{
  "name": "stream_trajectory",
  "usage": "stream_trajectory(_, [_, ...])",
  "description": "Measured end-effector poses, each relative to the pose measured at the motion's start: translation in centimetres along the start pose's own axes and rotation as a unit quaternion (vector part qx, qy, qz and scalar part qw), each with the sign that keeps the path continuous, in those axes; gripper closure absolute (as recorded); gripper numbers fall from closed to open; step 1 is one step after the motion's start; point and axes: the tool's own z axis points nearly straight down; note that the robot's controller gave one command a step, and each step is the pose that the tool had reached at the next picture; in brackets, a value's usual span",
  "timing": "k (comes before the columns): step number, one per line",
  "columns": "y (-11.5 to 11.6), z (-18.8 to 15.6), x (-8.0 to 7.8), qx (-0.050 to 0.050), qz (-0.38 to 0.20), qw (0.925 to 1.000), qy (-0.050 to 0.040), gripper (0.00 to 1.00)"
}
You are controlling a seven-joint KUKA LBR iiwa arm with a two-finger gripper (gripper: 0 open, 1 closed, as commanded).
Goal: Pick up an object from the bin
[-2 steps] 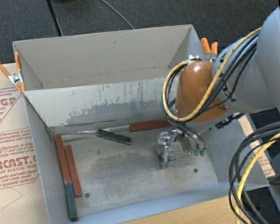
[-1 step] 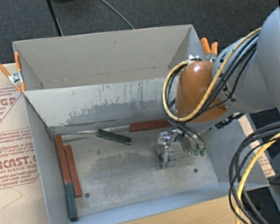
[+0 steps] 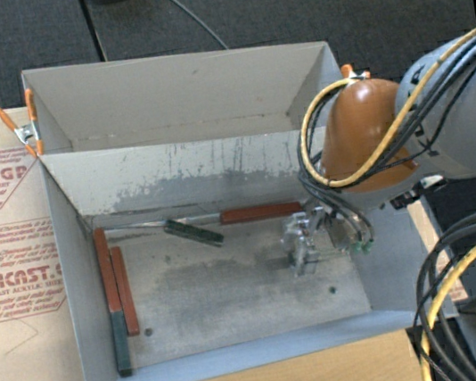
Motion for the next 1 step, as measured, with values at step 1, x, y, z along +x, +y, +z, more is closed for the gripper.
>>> stream_trajectory(1, [2.25, -11.26, -0.17, 0.001, -0.112, 0.9937, -0.004, 1.0])
